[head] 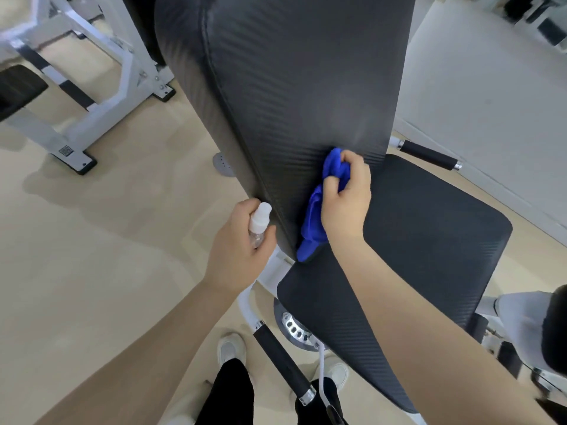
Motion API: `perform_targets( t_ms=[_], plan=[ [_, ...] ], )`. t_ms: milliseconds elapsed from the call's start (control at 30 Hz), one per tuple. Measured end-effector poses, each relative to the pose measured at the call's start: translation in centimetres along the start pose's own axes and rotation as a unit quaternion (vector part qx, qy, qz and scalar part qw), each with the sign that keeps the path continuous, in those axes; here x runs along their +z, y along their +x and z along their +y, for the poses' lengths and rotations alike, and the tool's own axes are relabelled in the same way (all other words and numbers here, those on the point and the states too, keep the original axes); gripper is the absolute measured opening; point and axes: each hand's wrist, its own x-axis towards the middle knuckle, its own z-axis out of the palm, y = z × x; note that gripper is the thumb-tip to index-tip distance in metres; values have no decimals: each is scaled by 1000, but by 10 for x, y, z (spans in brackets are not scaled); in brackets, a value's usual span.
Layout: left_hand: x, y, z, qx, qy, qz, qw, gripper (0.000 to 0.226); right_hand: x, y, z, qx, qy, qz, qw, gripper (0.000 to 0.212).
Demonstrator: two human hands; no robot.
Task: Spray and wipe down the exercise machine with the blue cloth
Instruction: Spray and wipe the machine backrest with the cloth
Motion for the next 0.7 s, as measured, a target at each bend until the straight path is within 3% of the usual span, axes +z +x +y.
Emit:
perform_targets(
  t_ms=[67,133,267,367,433,567,700],
  plan=[
    [-1,2,-5,14,15,-6,1000,28,3,-1,10,106,-14,8,994,33],
    [-1,3,-10,15,24,-17,999,24,6,0,-3,120,-7,35,992,33],
    [4,-6,-17,2,20,-39,999,21,7,-24,-46,-70,43,16,996,31],
    [5,-4,-12,19,32,-21,999,32,10,-33,-29,-154,20,5,988,34],
    [3,0,-11,16,43,-12,999,30,13,-37,1,-121,-4,-9,993,33],
    [2,-2,-16,31,53,-19,998,20,9,-44,56,48,-81,-61,994,35],
    [9,-14,-22,40,81,-62,994,18,0,-38,60,87,-142,-93,982,28]
  ],
)
